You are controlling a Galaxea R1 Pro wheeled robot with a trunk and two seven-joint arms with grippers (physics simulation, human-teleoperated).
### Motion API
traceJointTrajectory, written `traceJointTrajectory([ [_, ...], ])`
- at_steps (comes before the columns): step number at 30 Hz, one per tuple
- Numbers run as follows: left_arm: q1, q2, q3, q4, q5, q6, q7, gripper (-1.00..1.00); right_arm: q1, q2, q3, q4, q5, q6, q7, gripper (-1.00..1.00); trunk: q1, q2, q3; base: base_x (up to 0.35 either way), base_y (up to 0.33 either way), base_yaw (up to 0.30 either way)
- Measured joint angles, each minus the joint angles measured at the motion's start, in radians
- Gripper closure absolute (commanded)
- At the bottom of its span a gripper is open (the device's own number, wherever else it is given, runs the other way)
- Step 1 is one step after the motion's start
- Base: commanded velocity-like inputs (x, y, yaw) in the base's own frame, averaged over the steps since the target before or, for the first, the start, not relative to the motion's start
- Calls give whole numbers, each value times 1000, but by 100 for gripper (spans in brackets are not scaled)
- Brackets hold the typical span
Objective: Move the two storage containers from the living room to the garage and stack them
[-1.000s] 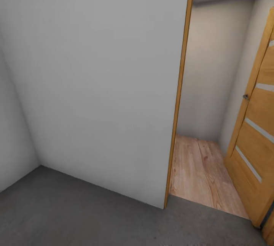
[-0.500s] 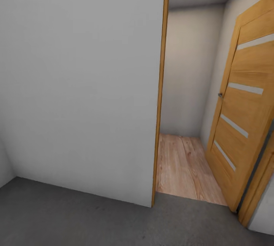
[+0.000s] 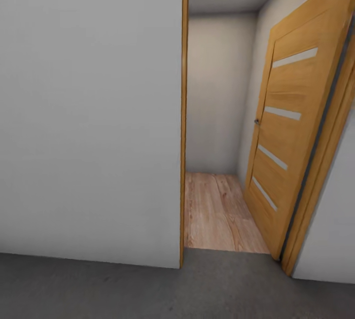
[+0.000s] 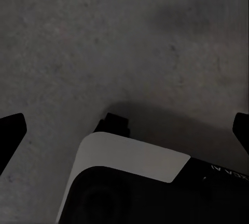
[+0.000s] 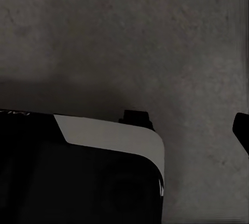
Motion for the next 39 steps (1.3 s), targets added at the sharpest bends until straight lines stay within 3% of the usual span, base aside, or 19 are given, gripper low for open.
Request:
traceJointTrajectory([
  [33,0,-10,-1,2,1,0,-1,-100,0,0,0,0,3,1,0,-100,0,0,11,0,0,-284],
  [39,0,-10,-2,2,-4,1,-2,-100,0,0,1,0,5,7,0,-100,0,0,12,170,-32,-117],
])
